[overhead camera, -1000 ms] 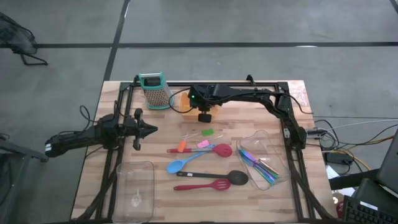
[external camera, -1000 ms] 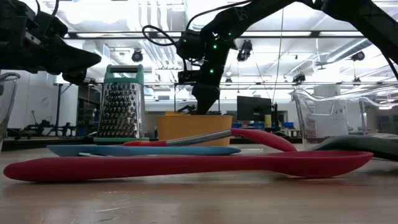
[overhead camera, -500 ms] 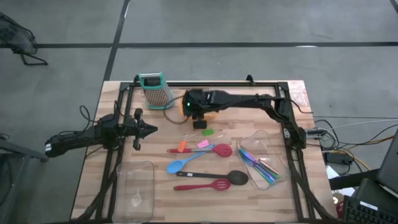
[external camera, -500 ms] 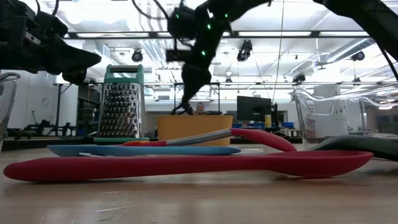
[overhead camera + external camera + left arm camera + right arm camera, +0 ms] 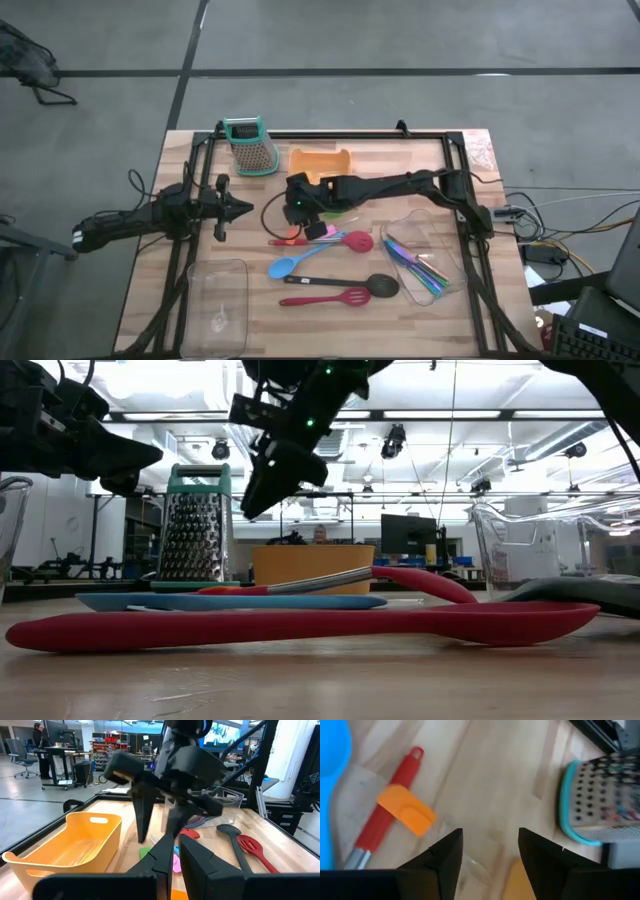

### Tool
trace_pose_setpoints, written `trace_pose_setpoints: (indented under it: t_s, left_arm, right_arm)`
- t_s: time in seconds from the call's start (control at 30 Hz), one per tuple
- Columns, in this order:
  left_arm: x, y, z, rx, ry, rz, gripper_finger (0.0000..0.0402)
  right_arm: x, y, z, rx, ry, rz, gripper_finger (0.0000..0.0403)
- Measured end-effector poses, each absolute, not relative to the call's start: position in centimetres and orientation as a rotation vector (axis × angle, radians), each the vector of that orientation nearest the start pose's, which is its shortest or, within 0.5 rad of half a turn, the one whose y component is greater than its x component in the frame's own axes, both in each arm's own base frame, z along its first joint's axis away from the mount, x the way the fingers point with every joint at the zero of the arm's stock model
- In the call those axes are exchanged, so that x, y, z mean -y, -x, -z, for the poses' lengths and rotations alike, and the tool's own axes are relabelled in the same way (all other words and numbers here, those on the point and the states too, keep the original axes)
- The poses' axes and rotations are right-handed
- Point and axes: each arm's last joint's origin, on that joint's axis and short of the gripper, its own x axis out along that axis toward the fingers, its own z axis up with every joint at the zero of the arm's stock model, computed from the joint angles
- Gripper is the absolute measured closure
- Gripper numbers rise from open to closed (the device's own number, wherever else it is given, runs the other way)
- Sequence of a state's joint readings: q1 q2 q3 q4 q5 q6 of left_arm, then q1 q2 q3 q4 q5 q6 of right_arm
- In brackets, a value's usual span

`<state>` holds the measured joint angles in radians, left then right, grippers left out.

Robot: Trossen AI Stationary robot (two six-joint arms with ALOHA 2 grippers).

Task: Pick & Place Kitchen Items
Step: Put the orange spatula into the yellow bin

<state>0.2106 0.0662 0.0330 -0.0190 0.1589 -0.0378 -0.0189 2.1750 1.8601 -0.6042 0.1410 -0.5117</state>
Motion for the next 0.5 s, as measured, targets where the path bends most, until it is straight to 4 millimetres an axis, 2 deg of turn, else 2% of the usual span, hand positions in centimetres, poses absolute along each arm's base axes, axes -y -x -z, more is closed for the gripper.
trace_pose_setpoints:
  t_s: [0.33, 0.5]
  left_arm:
    - [-1.6, -9.8, -16.8, -0.05, 0.047, -0.052, 0.0367]
    - [-1.6, -9.8, -16.8, -0.051, 0.047, -0.053, 0.0367]
  right_arm:
    - [1.2, -48.9, -17.1, -1.048, 0.563, -0.157, 0.0197]
    - [1.2, -48.6, -15.4, -1.138, 0.569, -0.193, 0.0206]
